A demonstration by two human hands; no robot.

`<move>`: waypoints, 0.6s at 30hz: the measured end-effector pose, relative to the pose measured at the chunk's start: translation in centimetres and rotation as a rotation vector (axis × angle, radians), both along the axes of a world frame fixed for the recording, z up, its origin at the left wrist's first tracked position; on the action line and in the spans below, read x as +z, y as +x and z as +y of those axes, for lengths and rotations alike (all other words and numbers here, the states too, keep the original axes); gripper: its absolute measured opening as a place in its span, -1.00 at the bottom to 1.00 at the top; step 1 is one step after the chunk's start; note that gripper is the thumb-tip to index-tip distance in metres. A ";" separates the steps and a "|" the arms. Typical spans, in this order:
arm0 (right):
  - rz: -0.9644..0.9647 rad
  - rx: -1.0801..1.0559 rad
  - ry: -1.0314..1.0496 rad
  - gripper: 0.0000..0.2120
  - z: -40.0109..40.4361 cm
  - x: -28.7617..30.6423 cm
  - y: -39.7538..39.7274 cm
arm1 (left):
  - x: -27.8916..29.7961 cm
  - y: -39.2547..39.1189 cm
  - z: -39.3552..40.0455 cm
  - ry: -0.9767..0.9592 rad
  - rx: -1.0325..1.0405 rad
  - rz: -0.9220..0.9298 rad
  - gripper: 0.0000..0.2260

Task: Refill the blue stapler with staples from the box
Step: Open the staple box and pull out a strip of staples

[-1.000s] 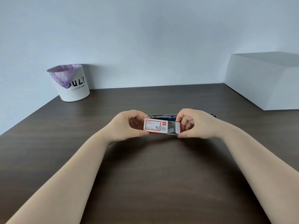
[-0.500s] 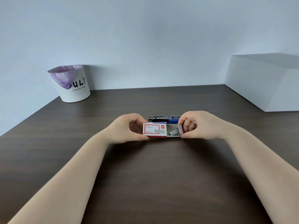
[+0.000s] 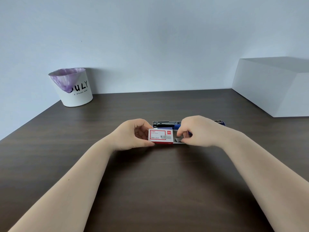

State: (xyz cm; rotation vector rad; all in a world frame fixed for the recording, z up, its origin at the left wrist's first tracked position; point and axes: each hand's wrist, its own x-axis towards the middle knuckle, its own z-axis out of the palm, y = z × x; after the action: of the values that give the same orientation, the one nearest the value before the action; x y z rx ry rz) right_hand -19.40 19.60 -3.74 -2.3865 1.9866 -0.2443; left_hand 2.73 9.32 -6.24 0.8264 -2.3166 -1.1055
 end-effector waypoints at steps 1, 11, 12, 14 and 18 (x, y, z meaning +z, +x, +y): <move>0.027 -0.002 0.000 -0.81 -0.1 0.0 0.2 | 0.0 0.0 0.0 -0.005 0.000 -0.002 -0.68; -0.439 -0.137 -0.202 -0.97 0.0 0.0 -0.9 | 0.1 0.1 0.0 -0.009 0.013 -0.019 -0.68; -0.471 -0.177 -0.195 -0.96 0.3 0.2 -1.2 | 0.1 0.1 0.0 -0.026 0.019 -0.032 -0.67; -0.522 -0.250 -0.134 -0.93 0.6 0.3 -1.7 | 0.3 0.1 0.1 -0.066 0.039 -0.073 -0.67; -0.699 -0.315 -0.023 -0.94 0.8 0.1 -1.8 | 0.4 0.1 0.1 -0.099 0.055 -0.123 -0.68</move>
State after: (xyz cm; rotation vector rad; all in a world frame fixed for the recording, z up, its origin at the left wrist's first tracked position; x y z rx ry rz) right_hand -21.20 20.40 -3.59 -1.6294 1.9568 -0.9545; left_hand 2.82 9.47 -5.88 0.9380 -2.4118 -0.9323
